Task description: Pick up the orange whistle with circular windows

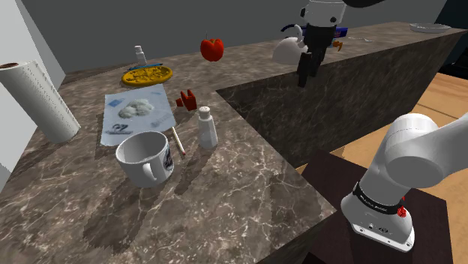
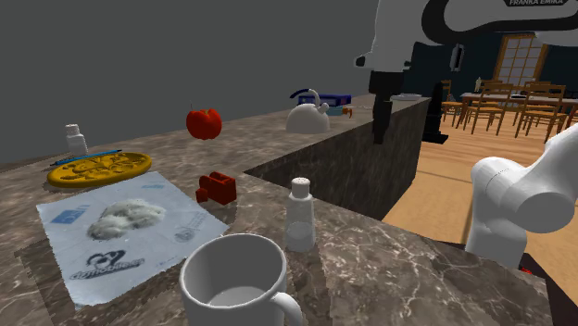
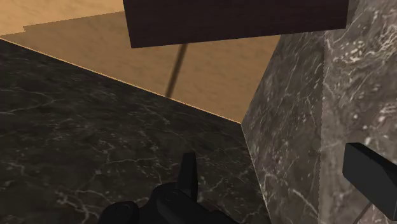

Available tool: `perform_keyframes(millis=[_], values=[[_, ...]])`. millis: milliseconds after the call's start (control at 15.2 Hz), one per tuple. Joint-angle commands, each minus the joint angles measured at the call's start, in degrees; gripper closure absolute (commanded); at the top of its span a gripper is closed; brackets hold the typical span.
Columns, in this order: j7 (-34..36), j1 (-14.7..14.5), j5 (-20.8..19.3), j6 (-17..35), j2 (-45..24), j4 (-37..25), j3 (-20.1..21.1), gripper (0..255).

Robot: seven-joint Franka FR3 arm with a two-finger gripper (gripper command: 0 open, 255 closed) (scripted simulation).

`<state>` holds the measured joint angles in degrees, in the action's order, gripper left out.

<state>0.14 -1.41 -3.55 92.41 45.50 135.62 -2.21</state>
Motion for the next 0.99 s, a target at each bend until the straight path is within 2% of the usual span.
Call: perform_keyframes(millis=[0, 462, 924], values=[[0.0, 0.0, 0.0, 0.0, 0.0, 0.0, 0.0, 0], [7.4, -1.4, 3.3, 5.3, -13.6, -7.9, 4.9, 0], [14.3, -2.2, 4.3, 8.1, -28.2, -19.3, 9.0, 0]])
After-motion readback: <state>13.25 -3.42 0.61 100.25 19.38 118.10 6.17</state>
